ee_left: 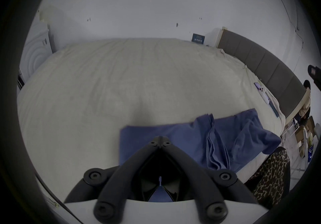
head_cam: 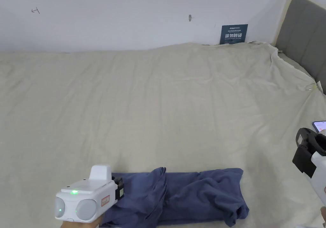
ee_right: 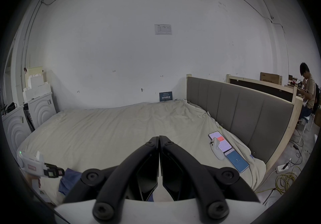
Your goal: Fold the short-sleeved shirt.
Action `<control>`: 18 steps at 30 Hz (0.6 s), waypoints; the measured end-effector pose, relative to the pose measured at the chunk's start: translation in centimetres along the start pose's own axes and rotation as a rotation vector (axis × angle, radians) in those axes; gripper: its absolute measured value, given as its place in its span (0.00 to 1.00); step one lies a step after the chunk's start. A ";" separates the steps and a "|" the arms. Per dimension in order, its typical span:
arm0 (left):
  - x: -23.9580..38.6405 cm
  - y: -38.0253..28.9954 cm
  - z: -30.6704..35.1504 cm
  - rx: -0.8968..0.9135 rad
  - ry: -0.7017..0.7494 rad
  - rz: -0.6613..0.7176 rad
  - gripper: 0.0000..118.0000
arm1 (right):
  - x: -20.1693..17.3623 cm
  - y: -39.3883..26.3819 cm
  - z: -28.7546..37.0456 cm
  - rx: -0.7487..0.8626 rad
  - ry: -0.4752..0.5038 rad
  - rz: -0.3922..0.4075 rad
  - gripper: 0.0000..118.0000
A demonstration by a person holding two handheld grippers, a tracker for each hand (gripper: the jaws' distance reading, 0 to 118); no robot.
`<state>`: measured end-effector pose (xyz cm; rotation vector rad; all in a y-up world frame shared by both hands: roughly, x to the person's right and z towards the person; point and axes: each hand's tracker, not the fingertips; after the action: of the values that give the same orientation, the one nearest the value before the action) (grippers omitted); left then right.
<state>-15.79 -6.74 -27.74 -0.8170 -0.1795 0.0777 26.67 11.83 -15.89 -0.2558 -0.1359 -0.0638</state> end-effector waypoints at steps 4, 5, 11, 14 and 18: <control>1.8 -1.5 -2.1 -0.052 -0.025 -0.016 0.00 | 1.0 -0.3 -0.2 -0.011 -0.016 0.000 0.00; 2.3 -1.8 -2.5 -0.064 -0.036 -0.019 0.00 | 1.1 -0.2 -0.2 -0.013 -0.019 0.000 0.00; 6.0 -2.9 -4.7 -0.107 -0.085 -0.040 0.00 | 2.0 -0.1 -0.3 -0.017 -0.031 0.005 0.00; 7.9 -2.8 -5.2 -0.110 -0.106 -0.047 0.00 | 2.4 -0.1 -0.4 -0.016 -0.036 0.003 0.00; 9.7 -2.5 -5.4 -0.105 -0.140 -0.044 0.00 | 2.7 -0.2 -0.3 -0.018 -0.045 -0.005 0.00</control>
<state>-5.21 -10.95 -28.24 -0.9121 -0.3359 0.0849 29.36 11.48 -15.74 -0.2746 -0.1808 -0.0644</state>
